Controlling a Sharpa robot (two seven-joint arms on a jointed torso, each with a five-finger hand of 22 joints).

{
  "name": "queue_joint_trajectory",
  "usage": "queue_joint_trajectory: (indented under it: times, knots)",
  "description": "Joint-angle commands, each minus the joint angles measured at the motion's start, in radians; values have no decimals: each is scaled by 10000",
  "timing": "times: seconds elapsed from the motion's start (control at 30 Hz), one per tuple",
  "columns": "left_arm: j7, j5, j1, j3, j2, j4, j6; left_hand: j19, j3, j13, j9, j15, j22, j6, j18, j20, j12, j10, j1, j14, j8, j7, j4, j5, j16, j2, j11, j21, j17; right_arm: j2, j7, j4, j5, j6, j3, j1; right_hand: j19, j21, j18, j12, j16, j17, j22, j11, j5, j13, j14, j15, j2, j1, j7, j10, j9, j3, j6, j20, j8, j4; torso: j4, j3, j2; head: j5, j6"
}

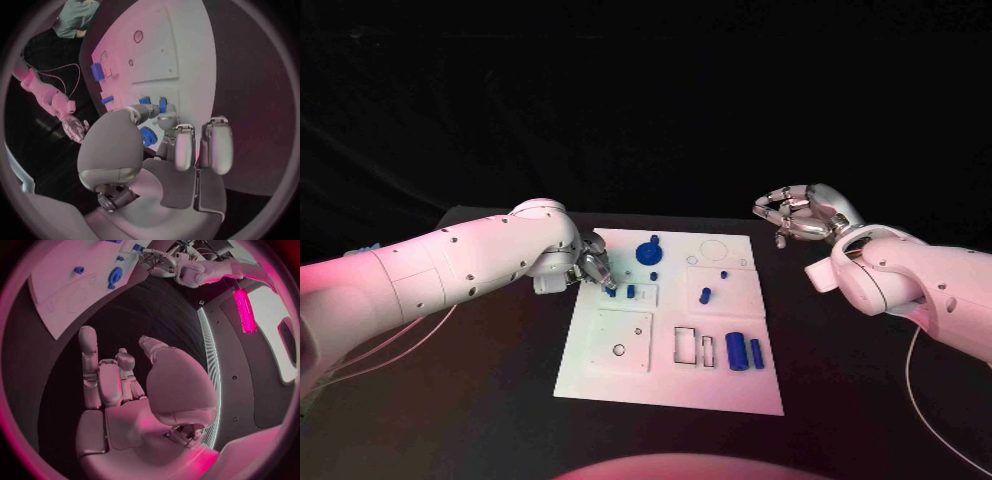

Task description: Assemble the parts on the task board

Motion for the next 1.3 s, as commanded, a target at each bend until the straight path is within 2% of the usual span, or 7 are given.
queue_joint_trajectory:
  times: [0.03,0.3,0.7,0.9,1.13,1.23,1.3]
  knots:
    - [-18,-55,0,0,9,5,55,28,1355,13,1599,-54,8,342,-60,-77,-34,79,-46,820,31,-286,-1299,33,43,28,-1,38,1639,9,96,6,-101,99,1,-9,-6,-61,173,37,-58,9,-5,-14,54,-10,-40,-31,65,13,-25,-12,16,3,-66,-14,25,57,-10,7,14,16,12]
    - [-41,-128,-1,-3,2,8,36,28,1367,5,1604,-56,7,353,-59,-79,-40,88,-62,820,37,-290,-1306,63,45,23,-5,37,1641,0,95,15,-106,93,1,-10,-6,-61,173,37,-58,9,-5,-14,54,-10,-40,-31,65,13,-25,-12,16,3,-66,-14,25,57,-6,5,15,-5,26]
    - [-84,-131,-1,-5,13,41,160,41,1373,69,1607,-58,41,359,-66,-80,2,122,-74,824,40,-292,-1310,80,52,19,-7,52,1659,-17,96,37,-109,89,1,-10,-6,-61,173,37,-58,9,-5,-14,54,-10,-40,-31,65,13,-25,-12,16,3,-66,-14,25,57,-10,4,15,17,-17]
    - [-107,-131,-3,-9,50,26,159,38,1371,40,1614,-60,34,378,-64,-84,-11,139,-125,830,48,-297,-1300,104,62,16,-11,49,1680,-27,99,46,-109,85,1,-10,-6,-61,173,37,-58,9,-5,-14,54,-10,-40,-31,65,13,-25,-12,16,3,-66,-14,25,57,-6,-4,11,-10,-91]
    - [-143,-130,-5,-17,75,15,209,46,1351,-68,1625,-65,53,414,-68,-87,-71,143,-196,840,63,-314,-1283,117,80,13,-22,58,1721,-33,104,49,-109,85,1,-10,-6,-61,173,37,-58,9,-5,-14,54,-10,-40,-31,65,13,-25,-12,16,3,-66,-14,25,57,-2,4,4,0,-86]
    - [-171,-131,-6,-20,83,14,216,41,1320,14,1641,-76,40,479,-65,-95,-16,210,-266,845,93,-342,-1268,122,90,11,-41,51,1742,-35,106,52,-109,87,1,-10,-13,-105,179,42,-63,10,-32,-16,58,-23,-39,-33,84,36,-27,-12,13,-7,-72,-16,56,82,-6,0,9,-20,-41]
    - [-192,-133,-6,-20,90,13,228,39,1312,28,1644,-79,35,491,-64,-97,-7,221,-281,845,99,-348,-1265,122,91,9,-46,49,1745,-38,106,53,-109,86,1,-10,-13,-105,179,42,-63,10,-32,-16,58,-23,-39,-33,84,36,-27,-12,13,-7,-72,-16,56,82,-7,1,9,-21,-93]
